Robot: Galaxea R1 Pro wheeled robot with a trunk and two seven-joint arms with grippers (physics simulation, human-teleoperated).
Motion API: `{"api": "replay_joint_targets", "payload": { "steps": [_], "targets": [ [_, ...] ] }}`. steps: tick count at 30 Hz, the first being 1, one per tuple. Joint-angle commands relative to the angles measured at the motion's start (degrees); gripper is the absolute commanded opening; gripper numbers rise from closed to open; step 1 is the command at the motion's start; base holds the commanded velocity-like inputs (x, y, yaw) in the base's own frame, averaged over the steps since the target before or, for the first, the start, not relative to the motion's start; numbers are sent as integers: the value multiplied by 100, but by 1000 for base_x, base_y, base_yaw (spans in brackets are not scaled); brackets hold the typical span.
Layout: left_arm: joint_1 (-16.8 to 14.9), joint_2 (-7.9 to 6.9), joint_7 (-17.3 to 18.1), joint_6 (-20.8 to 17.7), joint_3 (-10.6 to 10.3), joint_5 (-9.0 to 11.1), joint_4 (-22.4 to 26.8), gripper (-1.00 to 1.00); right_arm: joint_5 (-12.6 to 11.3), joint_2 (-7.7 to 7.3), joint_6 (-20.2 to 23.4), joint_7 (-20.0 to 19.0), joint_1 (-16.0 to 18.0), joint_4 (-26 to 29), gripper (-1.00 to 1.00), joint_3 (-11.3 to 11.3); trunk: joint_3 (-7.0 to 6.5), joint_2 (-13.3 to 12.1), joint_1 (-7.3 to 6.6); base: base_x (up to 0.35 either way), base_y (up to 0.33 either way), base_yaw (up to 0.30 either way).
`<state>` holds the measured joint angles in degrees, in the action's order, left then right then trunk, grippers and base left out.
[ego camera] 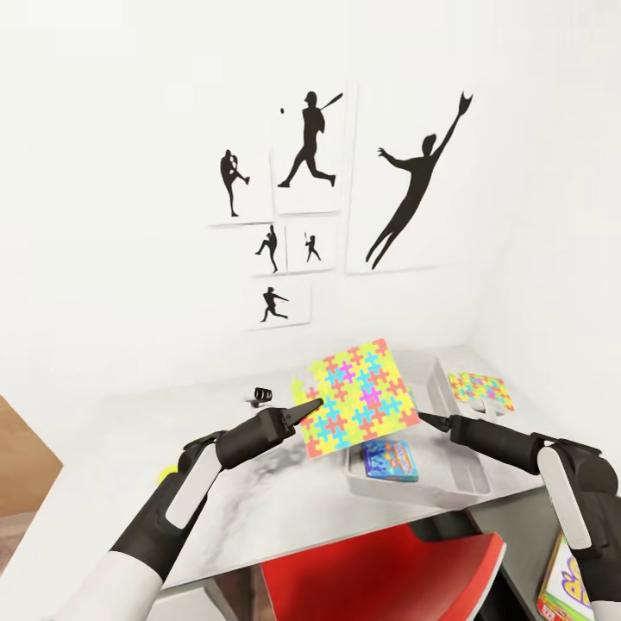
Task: Put all the toys in the child's room - the three board games (two on the bed and one on the table), the two jigsaw puzzles on the table, and the tennis ball on the table - inside the toy box on the table in the child's room.
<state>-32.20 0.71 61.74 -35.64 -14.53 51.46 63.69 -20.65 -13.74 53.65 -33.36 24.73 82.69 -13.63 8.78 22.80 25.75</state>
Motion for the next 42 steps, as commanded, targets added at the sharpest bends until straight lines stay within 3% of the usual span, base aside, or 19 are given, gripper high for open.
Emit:
{"api": "replay_joint_targets", "payload": {
  "steps": [1,14,42],
  "targets": [
    [-6,0,-4,-44,-6,40,-2,-100,13,0,30,-30,5,1,100,-8,12,12,3,5,-176,23],
    [-6,0,-4,-42,-6,40,-74,-100,15,-4,31,-30,5,1,100,-8,12,12,3,1,-198,7],
    [-6,0,-4,-46,-6,40,-142,-100,17,-2,31,-30,5,0,100,-8,12,12,3,0,-15,59]
  ]
}}
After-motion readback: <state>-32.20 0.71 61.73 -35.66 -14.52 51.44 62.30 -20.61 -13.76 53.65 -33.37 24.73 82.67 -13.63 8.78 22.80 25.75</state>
